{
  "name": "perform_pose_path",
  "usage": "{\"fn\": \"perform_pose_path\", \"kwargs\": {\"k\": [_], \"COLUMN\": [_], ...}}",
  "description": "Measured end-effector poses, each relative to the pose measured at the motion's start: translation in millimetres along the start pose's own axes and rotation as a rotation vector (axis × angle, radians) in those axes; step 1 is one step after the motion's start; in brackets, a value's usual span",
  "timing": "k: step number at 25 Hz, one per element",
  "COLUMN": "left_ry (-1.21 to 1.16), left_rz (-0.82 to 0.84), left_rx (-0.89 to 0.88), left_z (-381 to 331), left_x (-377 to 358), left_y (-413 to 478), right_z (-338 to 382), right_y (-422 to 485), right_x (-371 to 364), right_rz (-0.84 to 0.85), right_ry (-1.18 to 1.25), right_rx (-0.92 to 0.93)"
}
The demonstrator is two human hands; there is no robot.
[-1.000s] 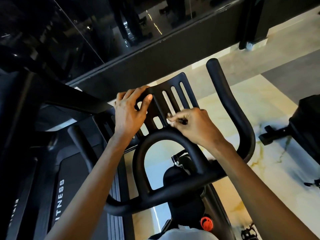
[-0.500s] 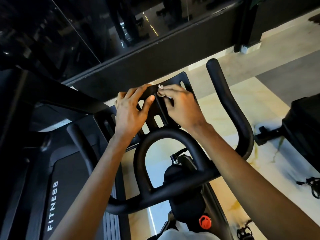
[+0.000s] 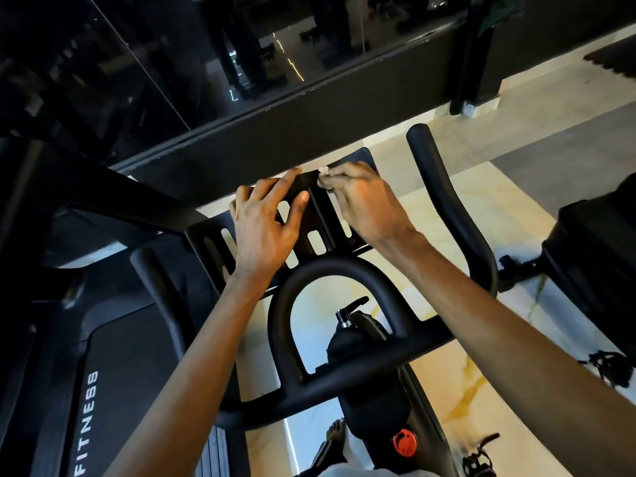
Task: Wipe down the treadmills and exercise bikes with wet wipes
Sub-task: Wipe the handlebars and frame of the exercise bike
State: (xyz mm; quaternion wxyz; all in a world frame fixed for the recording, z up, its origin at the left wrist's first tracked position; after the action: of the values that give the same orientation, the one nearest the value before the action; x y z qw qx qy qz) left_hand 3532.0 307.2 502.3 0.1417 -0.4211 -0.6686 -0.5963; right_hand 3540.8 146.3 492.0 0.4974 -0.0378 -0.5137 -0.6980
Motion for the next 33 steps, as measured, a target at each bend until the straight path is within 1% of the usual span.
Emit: {"fn": "perform_pose_path", "kwargs": {"k": [3,5,8,11,13,15,18,20,21,24,25,29,31,33], "left_ry": [-0.008,0.004,-0.003,-0.015,-0.013,-0.001,-0.004,0.0,0.005,0.016,0.019,-0.022,-0.02,-0.016], "left_rz": [0.007,0.009,0.013,0.016,0.019,0.011,0.011,0.009,0.007,0.033,0.047,0.093,0.092,0.087], "left_rx": [-0.001,0.0,-0.006,-0.006,-0.007,-0.006,-0.004,-0.003,-0.006,0.0,0.011,0.043,0.028,0.031], "left_z": [-1,0,0,0,-1,-2,-4,-4,-4,-6,-5,-4,-4,-3], "left_x": [0,1,1,1,2,2,3,3,4,5,5,3,3,3], "left_y": [-1,0,0,-2,-1,-1,-1,-1,-2,0,1,2,1,1], "right_z": [-12,-8,-9,-22,-27,-23,-16,-16,-14,-3,0,-7,-11,-20], "right_y": [7,-3,-37,-64,-64,-57,-60,-61,-56,-22,-14,-2,4,13], "right_x": [12,13,16,20,21,18,17,18,20,31,30,18,25,42], "right_rz": [0.041,0.101,0.177,0.241,0.252,0.266,0.321,0.345,0.318,0.067,0.029,0.034,0.002,-0.082], "right_ry": [-0.139,-0.192,-0.196,-0.186,-0.151,-0.025,0.087,0.095,0.064,-0.053,-0.087,-0.197,-0.207,-0.183], "right_rx": [-0.038,-0.062,-0.1,-0.229,-0.318,-0.365,-0.368,-0.342,-0.303,-0.09,-0.026,0.136,0.169,0.093]}}
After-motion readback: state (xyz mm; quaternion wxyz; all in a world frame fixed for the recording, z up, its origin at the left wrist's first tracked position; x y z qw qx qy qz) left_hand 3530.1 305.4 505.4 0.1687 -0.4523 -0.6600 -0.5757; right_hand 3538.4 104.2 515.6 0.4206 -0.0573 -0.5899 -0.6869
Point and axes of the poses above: each hand's wrist, its own y-axis towards the middle knuckle, its own x-axis out of the back of the hand, z = x × y, the point moved 9 cm from there along y, towards the middle knuckle, and after that the axes turned 13 degrees about -z, right-handed, at the moved point
